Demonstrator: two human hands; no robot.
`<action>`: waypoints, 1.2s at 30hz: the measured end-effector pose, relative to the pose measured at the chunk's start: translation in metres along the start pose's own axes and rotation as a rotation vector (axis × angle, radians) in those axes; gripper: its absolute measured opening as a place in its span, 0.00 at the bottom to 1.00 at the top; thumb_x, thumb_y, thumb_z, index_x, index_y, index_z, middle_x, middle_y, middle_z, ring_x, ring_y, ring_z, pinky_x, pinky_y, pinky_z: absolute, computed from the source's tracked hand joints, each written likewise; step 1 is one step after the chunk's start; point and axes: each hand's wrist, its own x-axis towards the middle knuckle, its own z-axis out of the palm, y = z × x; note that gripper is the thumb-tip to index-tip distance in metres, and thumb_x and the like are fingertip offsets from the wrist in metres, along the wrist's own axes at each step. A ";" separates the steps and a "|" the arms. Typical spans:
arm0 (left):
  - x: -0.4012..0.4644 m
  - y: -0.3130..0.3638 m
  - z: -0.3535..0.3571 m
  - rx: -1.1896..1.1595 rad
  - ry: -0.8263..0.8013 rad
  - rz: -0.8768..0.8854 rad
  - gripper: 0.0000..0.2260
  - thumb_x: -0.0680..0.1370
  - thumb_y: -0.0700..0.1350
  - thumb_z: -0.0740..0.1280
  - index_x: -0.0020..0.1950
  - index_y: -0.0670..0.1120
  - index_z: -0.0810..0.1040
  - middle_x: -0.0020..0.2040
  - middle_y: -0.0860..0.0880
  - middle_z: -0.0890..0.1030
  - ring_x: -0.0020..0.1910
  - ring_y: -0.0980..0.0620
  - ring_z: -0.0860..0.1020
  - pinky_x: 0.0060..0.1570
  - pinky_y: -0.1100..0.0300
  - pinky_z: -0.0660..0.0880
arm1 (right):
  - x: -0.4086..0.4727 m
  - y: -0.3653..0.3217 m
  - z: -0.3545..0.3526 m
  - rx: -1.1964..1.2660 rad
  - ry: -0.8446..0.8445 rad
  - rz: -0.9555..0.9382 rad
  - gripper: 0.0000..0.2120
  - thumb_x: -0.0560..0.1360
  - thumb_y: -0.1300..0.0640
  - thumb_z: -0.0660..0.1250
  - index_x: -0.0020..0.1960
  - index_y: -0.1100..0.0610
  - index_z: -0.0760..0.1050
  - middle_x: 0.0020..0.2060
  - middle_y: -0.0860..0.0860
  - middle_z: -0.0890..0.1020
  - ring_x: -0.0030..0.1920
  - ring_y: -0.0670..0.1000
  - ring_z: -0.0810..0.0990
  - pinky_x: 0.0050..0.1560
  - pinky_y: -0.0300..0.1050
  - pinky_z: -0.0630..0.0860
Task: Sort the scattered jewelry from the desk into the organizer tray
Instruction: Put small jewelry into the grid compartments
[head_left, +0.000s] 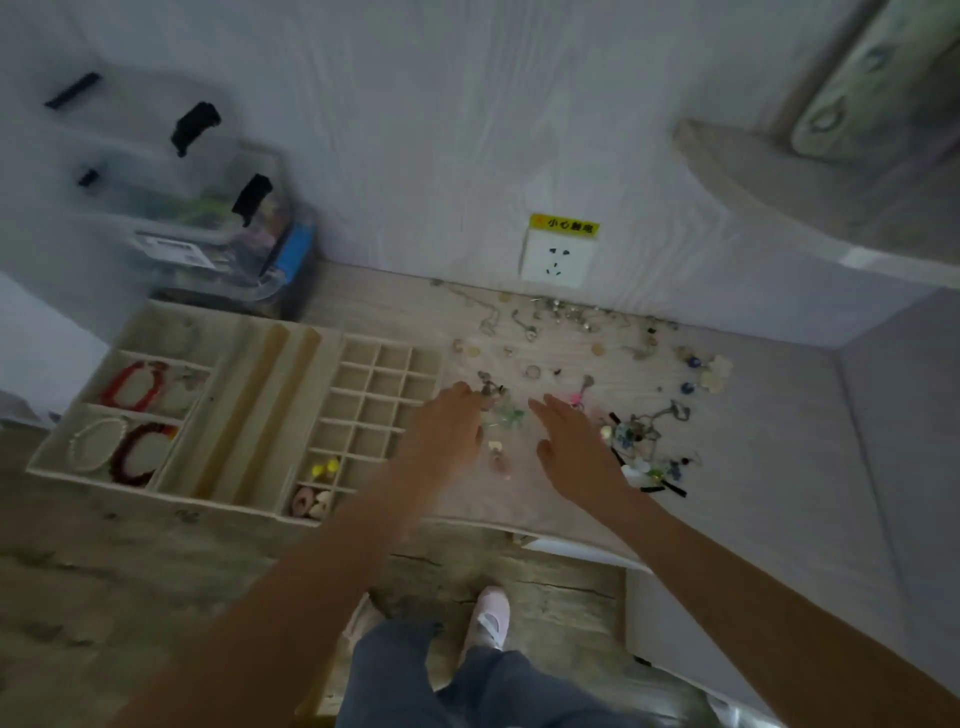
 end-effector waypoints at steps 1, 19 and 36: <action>0.006 0.004 0.006 -0.011 -0.039 0.014 0.20 0.78 0.39 0.59 0.70 0.46 0.67 0.65 0.45 0.70 0.62 0.46 0.72 0.60 0.54 0.70 | -0.001 0.010 0.002 -0.040 0.001 0.022 0.26 0.81 0.59 0.52 0.77 0.54 0.48 0.77 0.52 0.49 0.76 0.51 0.49 0.73 0.42 0.48; 0.023 0.058 0.038 0.168 0.017 0.137 0.21 0.80 0.45 0.57 0.74 0.48 0.61 0.75 0.48 0.60 0.74 0.48 0.57 0.70 0.51 0.57 | -0.019 0.078 -0.006 0.213 0.285 0.152 0.16 0.76 0.66 0.61 0.64 0.61 0.71 0.62 0.58 0.71 0.62 0.58 0.71 0.59 0.49 0.69; 0.029 0.053 0.035 -0.063 -0.010 0.193 0.19 0.78 0.41 0.60 0.70 0.44 0.69 0.73 0.46 0.65 0.72 0.47 0.60 0.70 0.59 0.55 | -0.017 0.091 -0.025 0.395 0.273 0.302 0.07 0.75 0.68 0.62 0.46 0.66 0.80 0.45 0.60 0.80 0.44 0.54 0.77 0.35 0.32 0.65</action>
